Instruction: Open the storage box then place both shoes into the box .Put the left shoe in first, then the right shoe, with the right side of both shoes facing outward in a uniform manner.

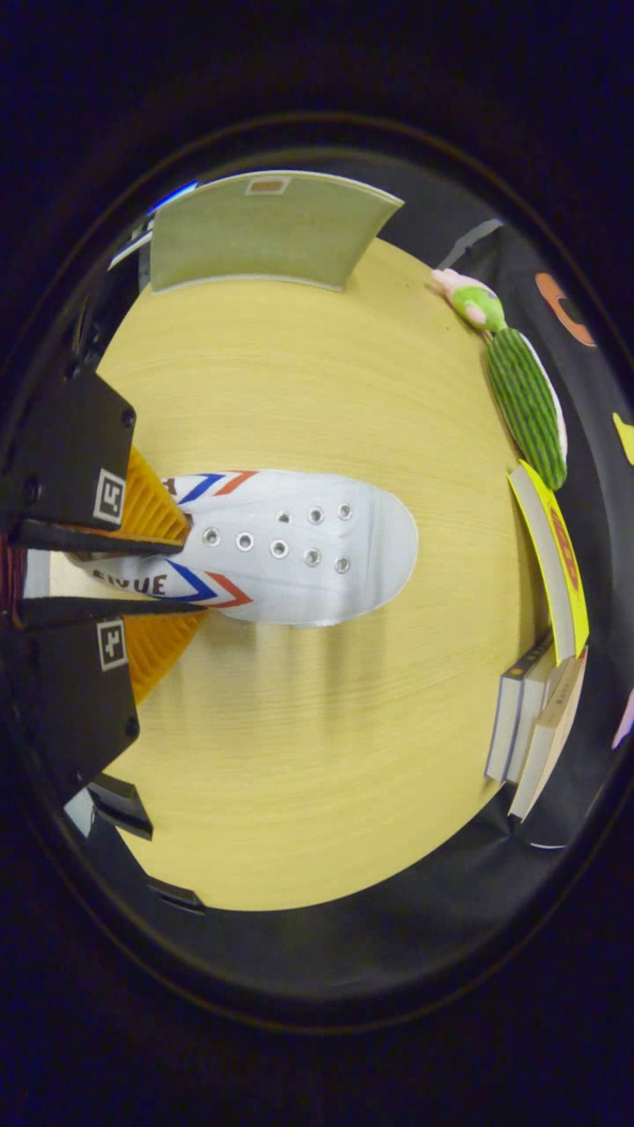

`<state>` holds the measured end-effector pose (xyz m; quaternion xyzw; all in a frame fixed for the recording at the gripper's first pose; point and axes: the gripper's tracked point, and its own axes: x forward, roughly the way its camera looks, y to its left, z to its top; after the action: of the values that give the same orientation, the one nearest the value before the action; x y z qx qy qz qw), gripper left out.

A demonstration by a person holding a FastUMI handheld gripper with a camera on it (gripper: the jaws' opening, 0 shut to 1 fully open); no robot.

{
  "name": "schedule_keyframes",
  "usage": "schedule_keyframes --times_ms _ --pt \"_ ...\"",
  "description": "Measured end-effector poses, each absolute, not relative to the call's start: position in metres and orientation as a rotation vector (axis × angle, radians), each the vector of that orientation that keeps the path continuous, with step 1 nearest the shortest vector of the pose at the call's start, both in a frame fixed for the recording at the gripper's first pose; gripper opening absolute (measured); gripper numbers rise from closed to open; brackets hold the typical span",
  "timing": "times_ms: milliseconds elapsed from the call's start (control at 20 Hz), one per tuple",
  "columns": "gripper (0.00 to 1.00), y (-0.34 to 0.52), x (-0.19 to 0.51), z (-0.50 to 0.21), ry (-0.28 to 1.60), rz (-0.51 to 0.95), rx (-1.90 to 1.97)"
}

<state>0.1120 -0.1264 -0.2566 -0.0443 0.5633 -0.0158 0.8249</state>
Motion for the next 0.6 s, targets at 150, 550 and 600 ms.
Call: schedule_keyframes --times_ms 150,550,600 --pt "0.17 -0.126 0.115 -0.258 1.170 -0.029 0.007" --pt "0.06 -0.107 0.109 -0.240 1.151 0.037 0.150" --pt "0.06 -0.104 0.109 -0.233 1.135 0.039 0.142"
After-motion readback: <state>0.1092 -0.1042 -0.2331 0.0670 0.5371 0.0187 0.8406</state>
